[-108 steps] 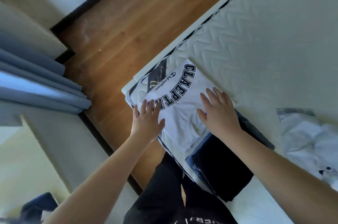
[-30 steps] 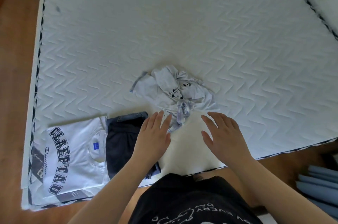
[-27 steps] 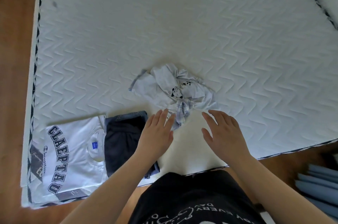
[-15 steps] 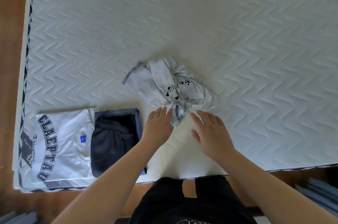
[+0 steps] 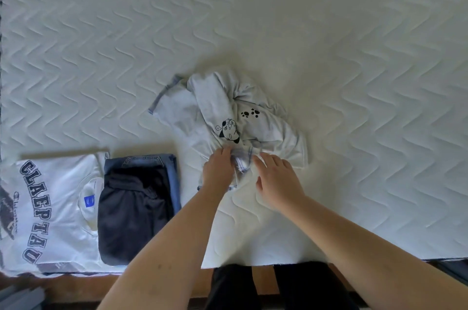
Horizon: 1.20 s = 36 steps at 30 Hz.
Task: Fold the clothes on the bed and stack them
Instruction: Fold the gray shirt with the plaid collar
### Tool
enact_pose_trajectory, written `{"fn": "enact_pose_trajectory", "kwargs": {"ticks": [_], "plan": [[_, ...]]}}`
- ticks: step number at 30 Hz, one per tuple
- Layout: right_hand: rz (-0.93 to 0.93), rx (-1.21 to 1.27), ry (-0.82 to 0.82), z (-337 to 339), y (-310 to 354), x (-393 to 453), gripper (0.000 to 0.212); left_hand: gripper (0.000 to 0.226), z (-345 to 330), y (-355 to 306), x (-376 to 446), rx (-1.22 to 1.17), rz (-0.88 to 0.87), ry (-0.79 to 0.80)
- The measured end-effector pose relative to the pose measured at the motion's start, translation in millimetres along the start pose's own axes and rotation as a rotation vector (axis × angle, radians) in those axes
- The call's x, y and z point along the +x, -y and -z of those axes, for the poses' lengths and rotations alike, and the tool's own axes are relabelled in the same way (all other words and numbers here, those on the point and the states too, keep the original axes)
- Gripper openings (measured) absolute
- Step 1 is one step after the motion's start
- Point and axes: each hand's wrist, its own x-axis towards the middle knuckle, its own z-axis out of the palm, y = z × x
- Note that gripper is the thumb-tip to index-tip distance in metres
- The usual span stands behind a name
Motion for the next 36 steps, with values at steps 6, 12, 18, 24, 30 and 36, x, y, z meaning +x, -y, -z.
{"fn": "enact_pose_trajectory", "kwargs": {"ticks": [6,12,18,24,30,36], "plan": [[-0.059,0.111,0.039,-1.1,5.3,10.8,0.082,0.018,21.9,-1.2,-11.1,-0.333,-0.056,0.065],[-0.179,0.268,-0.056,8.2,15.9,5.8,0.049,0.025,65.6,-6.2,-57.3,-0.546,-0.183,0.144],[-0.255,0.624,-0.081,49.7,12.5,-14.1,0.028,0.019,109.2,-2.1,-91.9,-0.387,-0.311,0.021],[-0.271,0.599,-0.160,106.0,13.1,-54.1,0.018,0.029,132.2,19.6,-114.6,-0.034,-0.450,-0.121],[-0.304,0.674,-0.347,153.2,40.0,-103.8,0.011,0.018,156.9,37.3,-143.5,0.098,-0.338,-0.307],[-0.420,0.928,-0.527,201.3,64.1,-131.3,0.019,0.012,202.2,28.7,-169.0,-0.272,-0.396,-0.209]]}}
